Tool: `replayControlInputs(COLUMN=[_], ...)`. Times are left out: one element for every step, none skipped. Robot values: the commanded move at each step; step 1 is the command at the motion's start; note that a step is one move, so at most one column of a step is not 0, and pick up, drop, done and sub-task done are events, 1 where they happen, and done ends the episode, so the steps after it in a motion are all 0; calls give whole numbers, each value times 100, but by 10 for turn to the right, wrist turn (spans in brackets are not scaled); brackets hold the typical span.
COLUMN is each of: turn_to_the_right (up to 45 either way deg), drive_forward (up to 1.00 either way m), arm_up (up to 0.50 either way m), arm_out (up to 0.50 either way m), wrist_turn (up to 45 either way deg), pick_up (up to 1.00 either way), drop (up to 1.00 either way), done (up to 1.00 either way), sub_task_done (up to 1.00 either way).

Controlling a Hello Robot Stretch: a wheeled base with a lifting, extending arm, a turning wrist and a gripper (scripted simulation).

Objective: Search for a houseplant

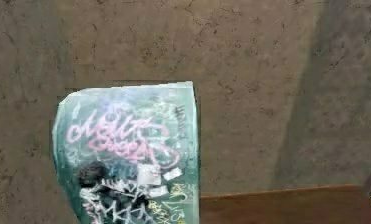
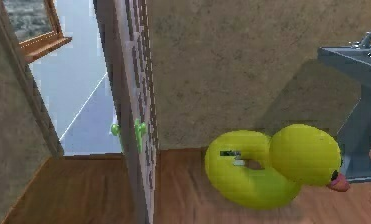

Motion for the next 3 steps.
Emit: replayControlInputs(turn_to_the_right=[450,60,0], drive_forward=[0,0,85], arm_up=[0,0,0], arm_out=[0,0,0], wrist_turn=[0,0,0], pick_up=[0,0,0], drop=[0,0,0], done=[0,0,0], sub_task_done=[0,0,0])
